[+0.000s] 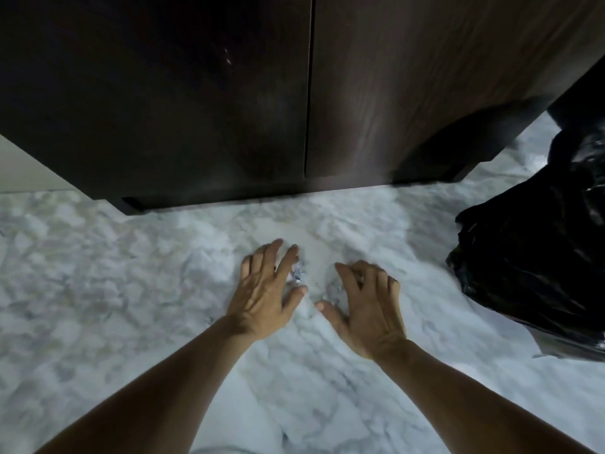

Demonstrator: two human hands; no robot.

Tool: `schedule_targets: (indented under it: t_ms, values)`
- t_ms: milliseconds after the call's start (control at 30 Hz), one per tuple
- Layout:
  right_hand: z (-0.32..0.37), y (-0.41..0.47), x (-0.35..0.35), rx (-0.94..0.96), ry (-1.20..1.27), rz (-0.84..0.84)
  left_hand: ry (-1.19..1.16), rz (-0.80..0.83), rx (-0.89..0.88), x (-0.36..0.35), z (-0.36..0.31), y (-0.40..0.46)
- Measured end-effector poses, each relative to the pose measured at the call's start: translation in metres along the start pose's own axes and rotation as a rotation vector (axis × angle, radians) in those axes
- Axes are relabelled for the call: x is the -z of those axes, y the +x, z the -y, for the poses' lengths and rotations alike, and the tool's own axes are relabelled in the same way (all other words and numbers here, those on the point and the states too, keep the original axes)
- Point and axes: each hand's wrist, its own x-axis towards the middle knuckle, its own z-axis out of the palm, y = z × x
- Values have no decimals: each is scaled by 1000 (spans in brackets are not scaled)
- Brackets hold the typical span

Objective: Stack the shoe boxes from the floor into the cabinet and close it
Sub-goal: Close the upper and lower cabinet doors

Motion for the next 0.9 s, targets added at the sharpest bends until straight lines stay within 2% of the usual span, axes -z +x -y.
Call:
schedule_targets:
  t_ms: [167, 400, 633, 733, 900]
  values:
    - [-4, 12, -9, 208, 41, -113, 11, -93, -49, -4, -7, 19]
    - [-5, 17, -20, 330, 106, -311, -38, -265, -212, -11, -3, 20]
    - [2, 15, -16, 267, 84, -326, 2, -376, -176, -9, -2, 14]
    - [6, 15, -17, 229, 77, -294, -26, -411, -113, -6, 4, -1]
    - [14, 20, -21, 296, -7, -312, 53, -501, 25, 6, 35, -49]
